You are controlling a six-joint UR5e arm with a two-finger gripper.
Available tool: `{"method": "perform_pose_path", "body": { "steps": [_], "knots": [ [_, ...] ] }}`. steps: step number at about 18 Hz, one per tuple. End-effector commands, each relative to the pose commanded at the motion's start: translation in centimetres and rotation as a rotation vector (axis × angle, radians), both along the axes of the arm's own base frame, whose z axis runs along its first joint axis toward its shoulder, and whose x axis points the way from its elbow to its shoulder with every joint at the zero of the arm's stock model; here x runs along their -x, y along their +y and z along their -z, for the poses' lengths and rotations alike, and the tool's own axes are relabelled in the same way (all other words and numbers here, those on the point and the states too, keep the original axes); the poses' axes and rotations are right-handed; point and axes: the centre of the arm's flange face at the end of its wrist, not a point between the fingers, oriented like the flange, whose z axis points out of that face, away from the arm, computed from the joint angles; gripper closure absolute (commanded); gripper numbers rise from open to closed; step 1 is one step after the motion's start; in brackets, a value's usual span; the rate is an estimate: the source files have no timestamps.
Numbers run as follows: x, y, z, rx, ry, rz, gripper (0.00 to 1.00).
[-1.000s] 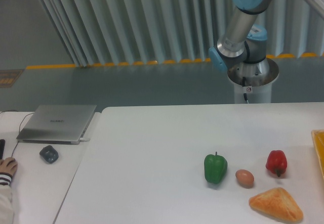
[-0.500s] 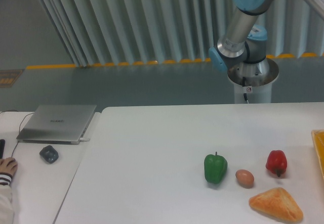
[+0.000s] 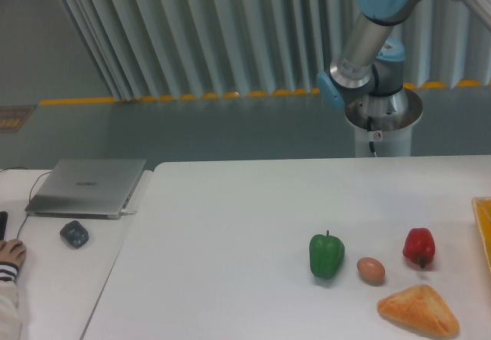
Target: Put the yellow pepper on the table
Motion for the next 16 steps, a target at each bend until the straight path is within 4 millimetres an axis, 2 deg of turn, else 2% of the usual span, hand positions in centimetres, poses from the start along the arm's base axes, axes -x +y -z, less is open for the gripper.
{"method": "perform_pose_path", "body": {
  "steps": [2, 3, 4, 6, 8, 9, 10, 16],
  "knots": [
    [0.0, 0.0, 0.0, -0.002, 0.001, -0.007, 0.09],
    [0.0, 0.0, 0.0, -0.005, 0.003, -0.022, 0.18],
    [-0.1, 0.1, -0.1, -0.007, 0.005, -0.027, 0.19],
    [-0.1, 0.0, -0.5, -0.004, 0.012, -0.029, 0.33],
    [-0.1, 0.0, -0.5, -0.004, 0.013, -0.034, 0.36],
    [0.0, 0.0, -0.7, -0.003, 0.016, -0.040, 0.42],
    [-0.1, 0.1, -1.0, -0.005, 0.019, -0.045, 0.45],
    [-0.4, 0.4, -3.8, -0.024, 0.017, -0.070, 0.45]
  ]
}}
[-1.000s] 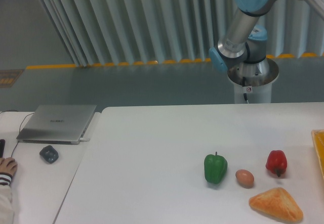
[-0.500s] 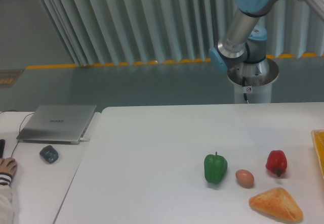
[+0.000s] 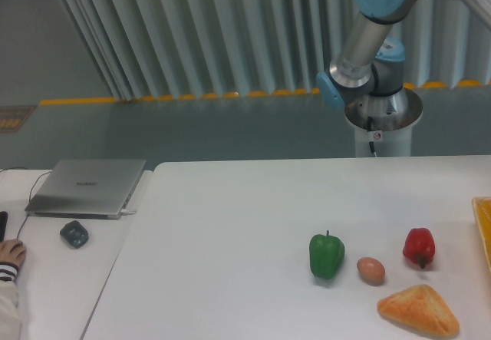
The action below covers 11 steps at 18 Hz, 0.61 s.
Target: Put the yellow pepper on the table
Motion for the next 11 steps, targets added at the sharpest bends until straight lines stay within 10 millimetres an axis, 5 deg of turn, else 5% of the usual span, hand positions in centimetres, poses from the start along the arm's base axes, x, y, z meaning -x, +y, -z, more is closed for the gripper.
{"method": "perform_pose_path", "body": {
  "steps": [5, 11],
  "knots": [
    [-2.3, 2.5, -4.5, -0.068, -0.088, -0.119, 0.45],
    [-10.1, 8.8, -6.0, -0.099, -0.119, -0.289, 0.45]
  ]
}}
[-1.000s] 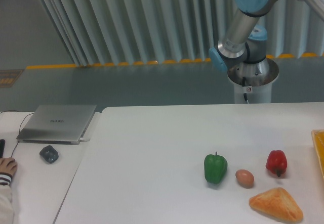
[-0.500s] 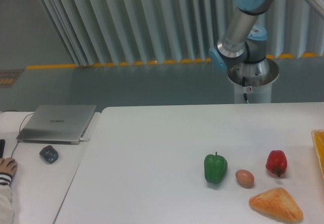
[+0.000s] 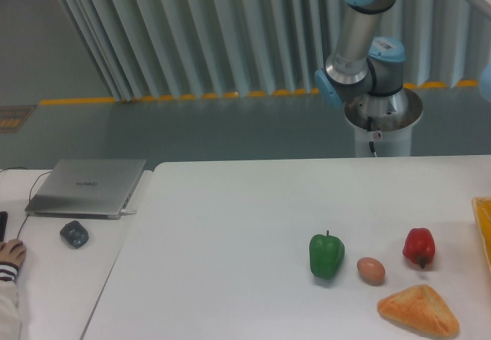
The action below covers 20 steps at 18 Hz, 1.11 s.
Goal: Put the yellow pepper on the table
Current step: 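Bring the yellow pepper in the gripper down beside the red pepper, then move the held yellow pepper toward the green pepper and lower it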
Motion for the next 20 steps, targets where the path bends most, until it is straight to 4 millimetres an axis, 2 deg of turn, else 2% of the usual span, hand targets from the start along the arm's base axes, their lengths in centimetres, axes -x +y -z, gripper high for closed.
{"method": "perform_pose_path", "body": {
  "steps": [2, 4, 6, 9, 10, 12, 15, 17, 20],
  "knots": [
    [-2.6, 2.1, 0.0, -0.024, -0.021, -0.055, 0.45],
    [-4.4, 3.0, 0.6, -0.101, -0.091, -0.158, 0.45],
    [-5.7, 3.3, 1.5, -0.128, -0.138, -0.212, 0.45],
    [-8.2, 4.8, 2.9, -0.103, -0.160, -0.264, 0.45],
    [-9.7, 5.2, 3.9, -0.082, -0.179, -0.261, 0.45],
    [-11.0, 5.5, 4.9, -0.066, -0.199, -0.246, 0.45],
    [-11.9, 5.0, 2.2, -0.120, -0.241, -0.252, 0.49],
    [-12.4, 5.3, 2.0, -0.140, -0.261, -0.249, 0.49],
    [-11.9, 5.1, 1.2, -0.140, -0.259, -0.257, 0.49]
  ]
}}
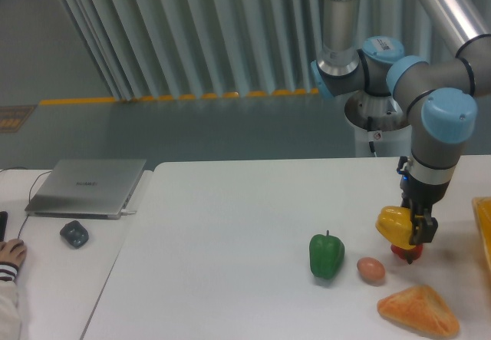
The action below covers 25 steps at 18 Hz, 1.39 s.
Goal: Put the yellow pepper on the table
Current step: 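Move the held yellow pepper toward the green pepper and lower it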
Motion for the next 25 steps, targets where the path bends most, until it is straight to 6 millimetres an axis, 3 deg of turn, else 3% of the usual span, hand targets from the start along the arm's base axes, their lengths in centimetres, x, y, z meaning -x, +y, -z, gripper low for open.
{"method": "perform_pose_path", "body": {
  "steps": [4, 10, 18, 21, 23, 25],
  "knots": [
    [-0.9, 0.5, 0.6, 0.021, -0.029, -0.005, 0.49],
    [-5.4, 2.7, 1.7, 0.080, -0.076, 0.021, 0.47],
    [-6.1, 3.4, 3.4, 0.131, -0.063, 0.021, 0.45],
    [-6.0, 3.4, 3.6, 0.138, -0.061, 0.021, 0.42],
    [-6.0, 3.5, 3.9, 0.139, -0.061, 0.023, 0.27],
    [-6.6, 4.0, 4.1, 0.144, -0.059, 0.028, 0.24]
  ]
}}
